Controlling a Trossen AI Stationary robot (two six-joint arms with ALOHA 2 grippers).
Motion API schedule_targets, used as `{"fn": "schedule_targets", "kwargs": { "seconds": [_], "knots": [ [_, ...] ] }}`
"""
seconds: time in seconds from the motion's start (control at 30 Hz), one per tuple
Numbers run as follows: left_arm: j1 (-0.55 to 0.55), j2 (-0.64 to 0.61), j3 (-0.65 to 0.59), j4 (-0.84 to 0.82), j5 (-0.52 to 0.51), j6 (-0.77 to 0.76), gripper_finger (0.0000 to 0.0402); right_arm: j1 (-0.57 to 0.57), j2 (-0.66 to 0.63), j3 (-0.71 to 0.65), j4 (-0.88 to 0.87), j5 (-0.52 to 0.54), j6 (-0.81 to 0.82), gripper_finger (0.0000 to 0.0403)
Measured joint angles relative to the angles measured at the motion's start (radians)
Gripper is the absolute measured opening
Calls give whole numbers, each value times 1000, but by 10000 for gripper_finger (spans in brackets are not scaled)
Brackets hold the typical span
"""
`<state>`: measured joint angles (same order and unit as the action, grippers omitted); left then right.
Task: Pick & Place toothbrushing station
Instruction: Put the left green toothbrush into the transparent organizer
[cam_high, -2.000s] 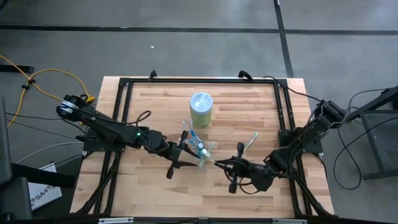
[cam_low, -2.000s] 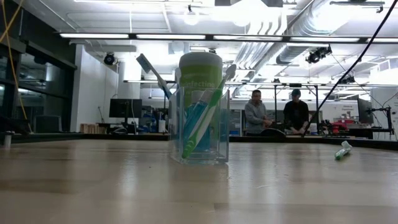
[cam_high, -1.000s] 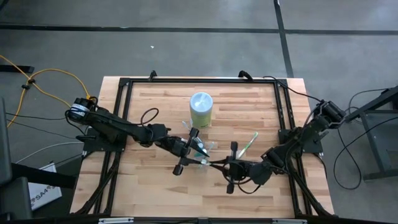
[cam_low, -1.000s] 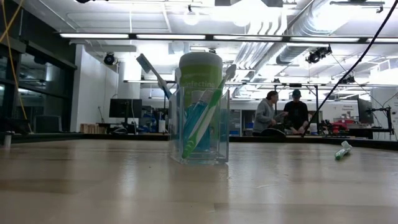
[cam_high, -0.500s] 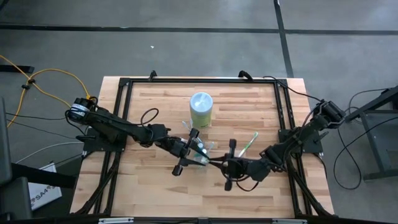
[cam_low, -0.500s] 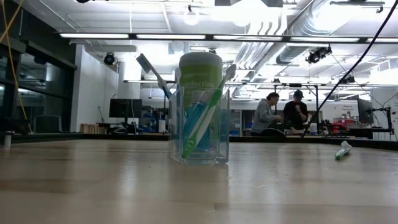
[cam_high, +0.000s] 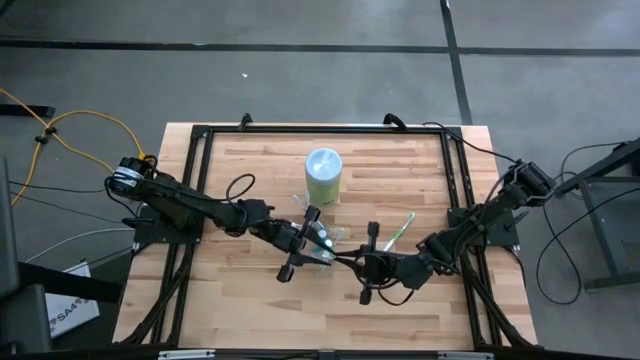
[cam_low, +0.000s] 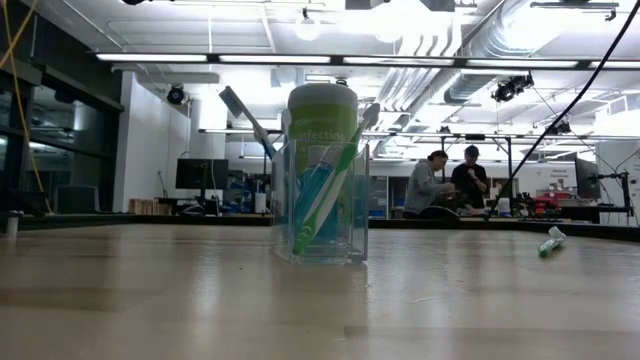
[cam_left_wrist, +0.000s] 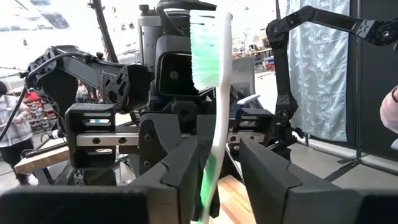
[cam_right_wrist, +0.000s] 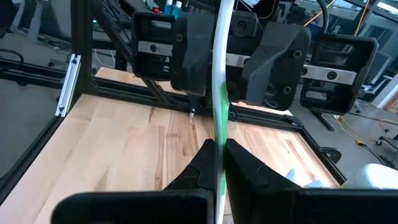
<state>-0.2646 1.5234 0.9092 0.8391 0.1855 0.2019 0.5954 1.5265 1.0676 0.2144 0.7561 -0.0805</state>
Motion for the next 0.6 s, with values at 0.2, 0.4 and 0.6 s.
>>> {"fn": "schedule_targets", "kwargs": {
  "seconds": [0.2, 0.4, 0.6],
  "knots": [
    [0, 0, 0, 1, -5, -12, 67, -19, 0, 0, 0, -20, 3, 4],
    [0, 0, 0, 4, -10, -13, 25, -27, 0, 0, 1, -39, 5, 4],
    [0, 0, 0, 3, -11, -9, 11, -26, 0, 0, 1, -35, 5, 4]
  ]
}}
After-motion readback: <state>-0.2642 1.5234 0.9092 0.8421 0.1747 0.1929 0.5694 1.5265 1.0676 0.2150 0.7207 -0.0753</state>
